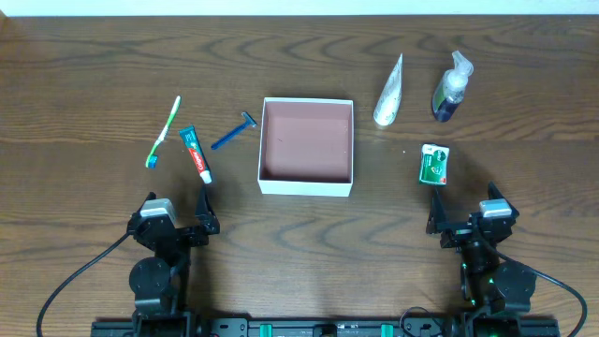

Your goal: Pack container

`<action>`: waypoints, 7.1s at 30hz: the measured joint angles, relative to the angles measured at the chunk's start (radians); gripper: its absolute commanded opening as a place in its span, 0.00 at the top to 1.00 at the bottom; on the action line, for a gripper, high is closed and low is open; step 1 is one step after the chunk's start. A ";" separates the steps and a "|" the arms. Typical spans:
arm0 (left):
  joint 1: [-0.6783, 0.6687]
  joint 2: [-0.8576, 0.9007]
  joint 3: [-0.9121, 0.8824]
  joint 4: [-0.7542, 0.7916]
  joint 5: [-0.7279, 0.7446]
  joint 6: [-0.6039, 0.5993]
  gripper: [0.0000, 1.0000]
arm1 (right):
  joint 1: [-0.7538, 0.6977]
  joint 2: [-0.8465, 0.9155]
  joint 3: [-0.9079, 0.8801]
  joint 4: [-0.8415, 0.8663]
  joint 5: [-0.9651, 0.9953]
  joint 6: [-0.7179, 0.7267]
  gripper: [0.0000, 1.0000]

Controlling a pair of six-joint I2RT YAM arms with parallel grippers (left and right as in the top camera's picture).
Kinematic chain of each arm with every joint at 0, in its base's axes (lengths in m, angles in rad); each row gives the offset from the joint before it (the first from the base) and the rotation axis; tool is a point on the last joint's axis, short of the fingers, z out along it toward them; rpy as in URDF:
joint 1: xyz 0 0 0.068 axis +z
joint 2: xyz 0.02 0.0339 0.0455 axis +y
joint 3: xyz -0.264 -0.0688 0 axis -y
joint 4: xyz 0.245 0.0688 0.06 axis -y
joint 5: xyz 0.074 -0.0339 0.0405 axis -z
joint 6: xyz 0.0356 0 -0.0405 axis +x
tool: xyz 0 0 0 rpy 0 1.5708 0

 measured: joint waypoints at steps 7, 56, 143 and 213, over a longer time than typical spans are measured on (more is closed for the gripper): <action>0.000 0.000 0.000 0.000 0.000 0.000 0.02 | 0.000 0.000 0.000 0.000 0.000 0.000 0.01; 0.000 0.000 0.000 0.000 0.000 0.000 0.02 | 0.000 0.000 0.000 0.001 0.000 0.000 0.01; 0.000 0.002 0.002 -0.002 0.000 0.003 0.02 | 0.484 1.560 1.654 -0.567 0.313 0.186 0.01; 0.000 0.002 0.002 -0.002 0.000 0.003 0.02 | 0.325 1.832 1.620 -0.640 0.343 0.498 0.99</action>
